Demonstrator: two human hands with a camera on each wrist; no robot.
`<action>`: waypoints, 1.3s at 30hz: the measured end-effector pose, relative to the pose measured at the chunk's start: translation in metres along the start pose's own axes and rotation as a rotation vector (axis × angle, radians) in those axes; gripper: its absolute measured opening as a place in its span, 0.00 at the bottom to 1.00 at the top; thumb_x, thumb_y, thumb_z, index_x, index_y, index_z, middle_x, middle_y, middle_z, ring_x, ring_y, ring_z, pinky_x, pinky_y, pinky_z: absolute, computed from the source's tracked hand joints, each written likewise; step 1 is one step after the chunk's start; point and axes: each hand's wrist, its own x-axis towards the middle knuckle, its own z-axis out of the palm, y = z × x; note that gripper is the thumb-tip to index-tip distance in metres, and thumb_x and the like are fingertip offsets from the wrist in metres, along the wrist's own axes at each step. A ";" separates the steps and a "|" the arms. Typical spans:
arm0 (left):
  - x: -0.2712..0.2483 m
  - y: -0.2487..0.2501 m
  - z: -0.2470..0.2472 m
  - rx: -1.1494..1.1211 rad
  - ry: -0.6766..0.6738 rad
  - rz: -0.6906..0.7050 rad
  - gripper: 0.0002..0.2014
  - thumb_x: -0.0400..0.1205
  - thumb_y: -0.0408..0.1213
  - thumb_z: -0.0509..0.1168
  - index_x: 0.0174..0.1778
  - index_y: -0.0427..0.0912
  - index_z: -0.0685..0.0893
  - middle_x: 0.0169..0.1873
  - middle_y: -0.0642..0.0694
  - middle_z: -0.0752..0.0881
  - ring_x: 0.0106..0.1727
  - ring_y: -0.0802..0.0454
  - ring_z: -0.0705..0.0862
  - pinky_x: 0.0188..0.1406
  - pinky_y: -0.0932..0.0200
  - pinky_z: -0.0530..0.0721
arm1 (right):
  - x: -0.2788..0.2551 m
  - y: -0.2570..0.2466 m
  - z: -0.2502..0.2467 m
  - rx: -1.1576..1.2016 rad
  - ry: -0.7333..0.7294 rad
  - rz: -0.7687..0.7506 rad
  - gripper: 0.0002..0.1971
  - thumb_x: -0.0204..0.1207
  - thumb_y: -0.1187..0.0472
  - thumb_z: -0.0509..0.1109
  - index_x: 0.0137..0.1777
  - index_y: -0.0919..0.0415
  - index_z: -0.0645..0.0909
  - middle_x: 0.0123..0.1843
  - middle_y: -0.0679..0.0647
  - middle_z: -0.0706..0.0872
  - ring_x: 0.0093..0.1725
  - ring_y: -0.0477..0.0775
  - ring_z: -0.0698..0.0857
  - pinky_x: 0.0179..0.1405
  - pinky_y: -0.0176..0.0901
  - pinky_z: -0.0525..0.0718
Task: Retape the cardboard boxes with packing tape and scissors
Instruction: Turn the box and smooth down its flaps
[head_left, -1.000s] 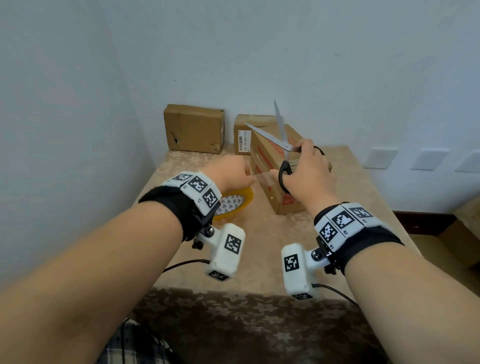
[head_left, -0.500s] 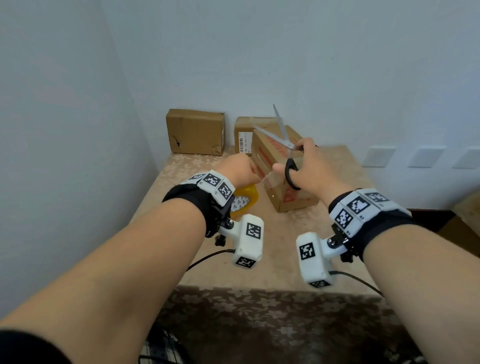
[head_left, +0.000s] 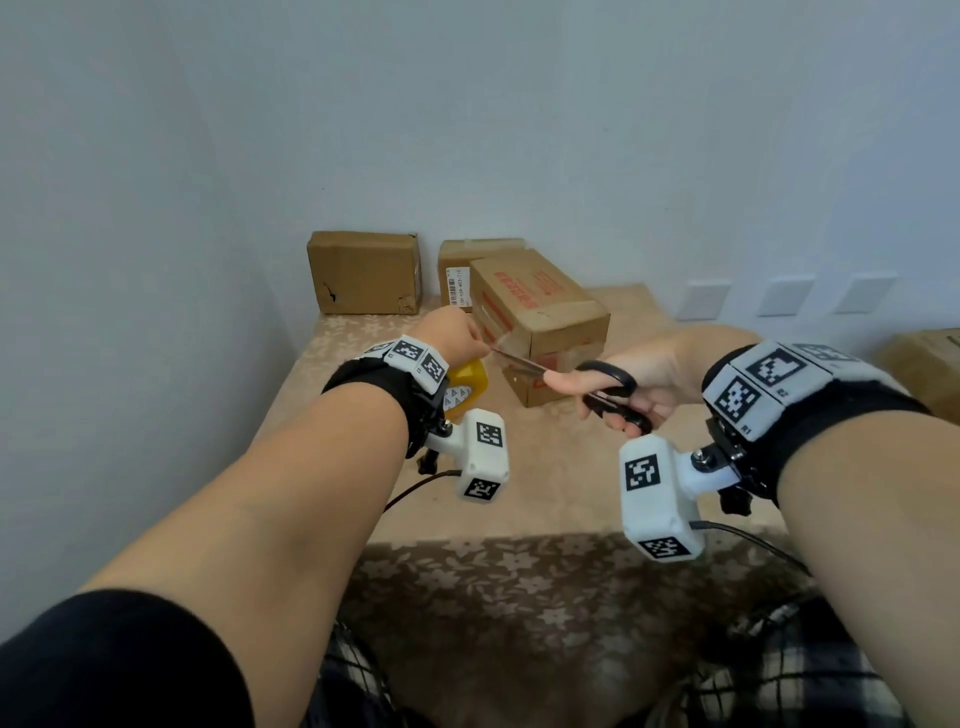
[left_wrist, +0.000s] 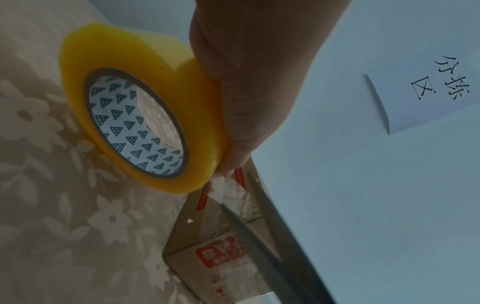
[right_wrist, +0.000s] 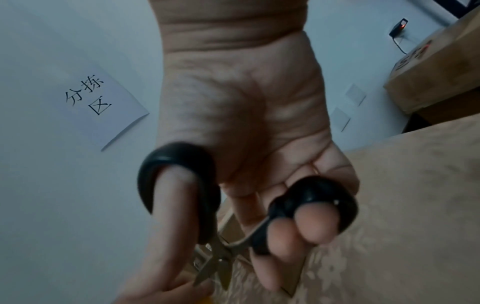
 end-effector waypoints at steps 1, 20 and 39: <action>0.000 0.000 0.000 0.000 0.001 0.006 0.11 0.82 0.39 0.65 0.42 0.37 0.89 0.34 0.45 0.84 0.36 0.50 0.80 0.30 0.62 0.75 | 0.001 0.001 0.003 -0.011 -0.015 0.029 0.36 0.52 0.26 0.63 0.47 0.57 0.77 0.26 0.49 0.77 0.25 0.46 0.75 0.30 0.36 0.71; 0.020 -0.010 -0.011 -0.018 -0.126 -0.026 0.10 0.82 0.42 0.66 0.52 0.41 0.89 0.44 0.47 0.85 0.40 0.55 0.79 0.33 0.64 0.74 | 0.056 -0.004 0.043 0.175 0.220 -0.081 0.35 0.69 0.26 0.61 0.51 0.60 0.80 0.26 0.52 0.85 0.26 0.48 0.85 0.26 0.35 0.73; 0.015 -0.004 -0.005 0.037 -0.056 -0.013 0.10 0.81 0.39 0.66 0.52 0.39 0.88 0.48 0.43 0.86 0.52 0.46 0.84 0.53 0.54 0.82 | 0.069 0.005 0.050 0.313 0.358 -0.272 0.26 0.70 0.39 0.75 0.39 0.66 0.80 0.18 0.52 0.75 0.15 0.50 0.70 0.15 0.30 0.66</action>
